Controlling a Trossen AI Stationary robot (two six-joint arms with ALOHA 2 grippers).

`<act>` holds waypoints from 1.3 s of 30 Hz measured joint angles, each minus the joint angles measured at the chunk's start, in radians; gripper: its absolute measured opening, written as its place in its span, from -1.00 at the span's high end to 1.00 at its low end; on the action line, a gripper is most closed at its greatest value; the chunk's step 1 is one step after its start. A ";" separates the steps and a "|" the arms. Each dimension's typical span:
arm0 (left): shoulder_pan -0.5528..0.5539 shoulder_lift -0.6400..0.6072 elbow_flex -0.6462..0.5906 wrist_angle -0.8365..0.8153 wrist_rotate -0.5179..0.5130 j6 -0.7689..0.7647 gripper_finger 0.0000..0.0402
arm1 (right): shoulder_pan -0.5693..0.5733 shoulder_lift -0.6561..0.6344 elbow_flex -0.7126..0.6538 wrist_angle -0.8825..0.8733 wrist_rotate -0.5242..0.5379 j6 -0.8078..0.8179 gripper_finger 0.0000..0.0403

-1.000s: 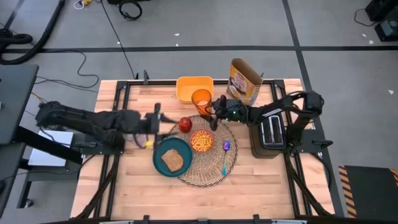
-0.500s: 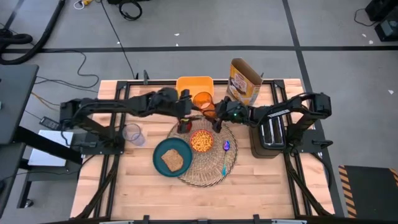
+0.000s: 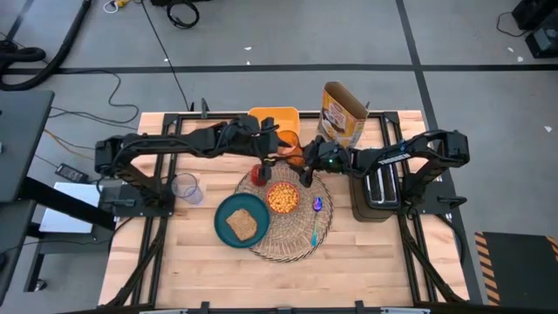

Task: Arrange a breakfast setting
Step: Put the brown cup of milk to the top right of the brown table mat

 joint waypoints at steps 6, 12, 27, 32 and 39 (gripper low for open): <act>0.024 0.002 0.001 -0.032 -0.026 -0.030 0.14 | 0.010 -0.006 0.000 0.017 0.010 0.002 -0.68; 0.054 0.034 -0.007 -0.045 0.023 -0.093 0.14 | 0.018 -0.006 0.000 0.041 0.014 0.016 -0.69; 0.038 0.065 -0.008 -0.018 0.030 -0.130 0.83 | 0.021 -0.005 -0.002 0.026 0.019 0.003 -0.72; 0.028 0.066 0.012 -0.051 0.030 -0.135 0.83 | 0.025 -0.011 -0.001 0.012 0.012 0.009 -0.80; 0.025 0.066 0.095 -0.152 0.043 -0.094 0.89 | 0.025 -0.176 0.003 -0.241 0.012 0.008 -0.97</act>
